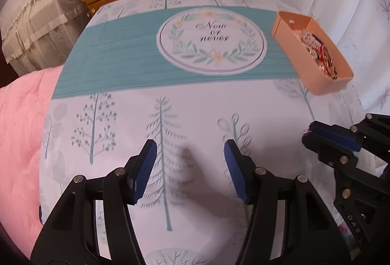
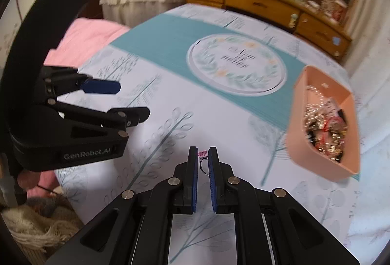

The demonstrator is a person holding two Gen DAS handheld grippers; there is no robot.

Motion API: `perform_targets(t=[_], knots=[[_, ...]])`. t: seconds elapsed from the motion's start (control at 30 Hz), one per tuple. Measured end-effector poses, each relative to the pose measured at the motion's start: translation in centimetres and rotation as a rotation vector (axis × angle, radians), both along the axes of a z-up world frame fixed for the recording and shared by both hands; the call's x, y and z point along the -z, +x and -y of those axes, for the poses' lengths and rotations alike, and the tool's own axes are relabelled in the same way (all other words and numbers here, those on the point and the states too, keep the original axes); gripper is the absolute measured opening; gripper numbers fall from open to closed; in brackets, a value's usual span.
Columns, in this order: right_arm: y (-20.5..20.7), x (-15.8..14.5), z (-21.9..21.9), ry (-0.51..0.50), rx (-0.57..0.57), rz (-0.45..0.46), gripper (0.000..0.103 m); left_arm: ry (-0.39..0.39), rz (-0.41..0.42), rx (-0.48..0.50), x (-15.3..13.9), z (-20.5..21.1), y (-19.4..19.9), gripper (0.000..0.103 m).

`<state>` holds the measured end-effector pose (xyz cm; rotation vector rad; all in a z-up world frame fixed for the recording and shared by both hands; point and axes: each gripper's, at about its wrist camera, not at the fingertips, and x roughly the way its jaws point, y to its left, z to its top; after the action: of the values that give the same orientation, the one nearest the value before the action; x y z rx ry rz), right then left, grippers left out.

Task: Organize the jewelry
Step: 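Carry the pink charm into the peach box with the right tool and open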

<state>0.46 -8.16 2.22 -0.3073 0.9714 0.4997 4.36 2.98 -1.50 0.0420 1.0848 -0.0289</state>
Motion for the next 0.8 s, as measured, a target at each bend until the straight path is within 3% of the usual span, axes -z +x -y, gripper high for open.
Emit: perform_targets(t=[0.4,0.8], knots=[[2.7,-4.6,6.9,0.057,0.24,0.12,0.009,-0.009,0.083,0.047,-4.0,4.8,3.8,0.055],[11.5,-7.3,17.5,0.255,0.488,0.078,0.009,-0.017,0.11,0.044,-6.1,9.8,10.7,0.055]])
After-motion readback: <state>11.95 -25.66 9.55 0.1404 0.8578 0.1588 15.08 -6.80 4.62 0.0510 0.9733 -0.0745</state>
